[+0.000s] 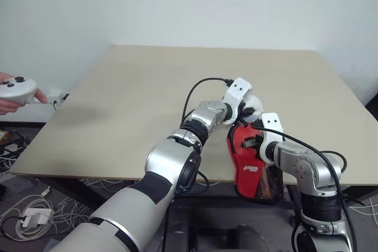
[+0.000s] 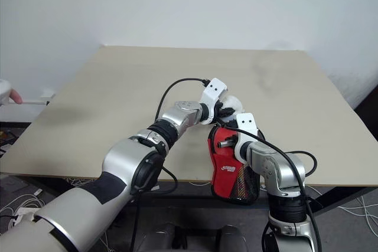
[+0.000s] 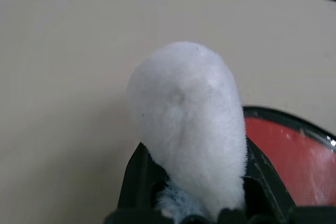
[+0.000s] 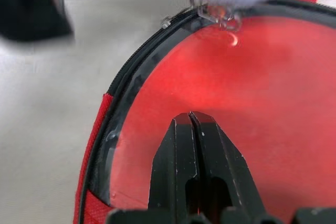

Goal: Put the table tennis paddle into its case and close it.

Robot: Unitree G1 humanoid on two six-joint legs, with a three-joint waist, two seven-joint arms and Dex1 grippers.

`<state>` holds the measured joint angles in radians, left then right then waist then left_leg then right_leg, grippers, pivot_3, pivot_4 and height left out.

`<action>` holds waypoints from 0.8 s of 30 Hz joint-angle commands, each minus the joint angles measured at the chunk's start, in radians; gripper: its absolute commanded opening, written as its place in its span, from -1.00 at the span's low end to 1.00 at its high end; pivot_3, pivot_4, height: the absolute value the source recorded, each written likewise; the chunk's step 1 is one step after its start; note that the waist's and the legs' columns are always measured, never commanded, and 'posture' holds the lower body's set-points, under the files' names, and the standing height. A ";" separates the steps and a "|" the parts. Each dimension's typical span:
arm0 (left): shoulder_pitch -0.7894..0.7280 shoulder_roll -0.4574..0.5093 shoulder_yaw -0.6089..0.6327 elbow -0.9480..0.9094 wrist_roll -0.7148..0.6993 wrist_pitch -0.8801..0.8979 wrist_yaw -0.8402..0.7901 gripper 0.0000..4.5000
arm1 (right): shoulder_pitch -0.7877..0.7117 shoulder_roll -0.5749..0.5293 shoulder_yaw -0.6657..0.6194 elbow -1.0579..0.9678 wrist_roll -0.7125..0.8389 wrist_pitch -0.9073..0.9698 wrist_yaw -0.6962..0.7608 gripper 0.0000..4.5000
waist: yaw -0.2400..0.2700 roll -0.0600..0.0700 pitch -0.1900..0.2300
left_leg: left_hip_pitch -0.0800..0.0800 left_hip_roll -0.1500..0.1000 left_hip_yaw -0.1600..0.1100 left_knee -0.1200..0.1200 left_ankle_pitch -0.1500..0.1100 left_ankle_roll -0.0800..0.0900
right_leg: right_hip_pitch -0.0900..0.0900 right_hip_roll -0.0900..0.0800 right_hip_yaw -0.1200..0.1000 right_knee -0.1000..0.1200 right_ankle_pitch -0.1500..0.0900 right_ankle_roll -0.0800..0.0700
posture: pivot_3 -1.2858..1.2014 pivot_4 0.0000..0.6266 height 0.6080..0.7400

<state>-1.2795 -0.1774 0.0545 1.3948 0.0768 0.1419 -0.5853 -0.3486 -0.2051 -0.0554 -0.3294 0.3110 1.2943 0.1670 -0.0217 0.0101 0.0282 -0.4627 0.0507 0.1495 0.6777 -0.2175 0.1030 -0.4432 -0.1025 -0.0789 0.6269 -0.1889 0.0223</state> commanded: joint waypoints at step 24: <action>0.058 -0.015 -0.077 -0.052 0.020 -0.006 -0.288 0.35 | -0.082 -0.185 -0.062 -0.136 0.199 -0.162 0.307 -1.00 | 0.001 0.000 0.000 | 0.000 0.000 -0.001 0.001 -0.001 0.002 | 0.000 0.000 0.000 0.000 0.000 0.000 | 0.03 -1.00 0.75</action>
<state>-1.2407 -0.1632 0.0091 1.3337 0.0728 0.1226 -0.8317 -0.3792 -0.3750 -0.0944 -0.3245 0.4459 1.2011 0.4157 -0.0209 0.0105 0.0284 -0.4630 0.0509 0.1489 0.6791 -0.2186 0.1049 -0.4431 -0.1027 -0.0788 0.6270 -0.1892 0.0226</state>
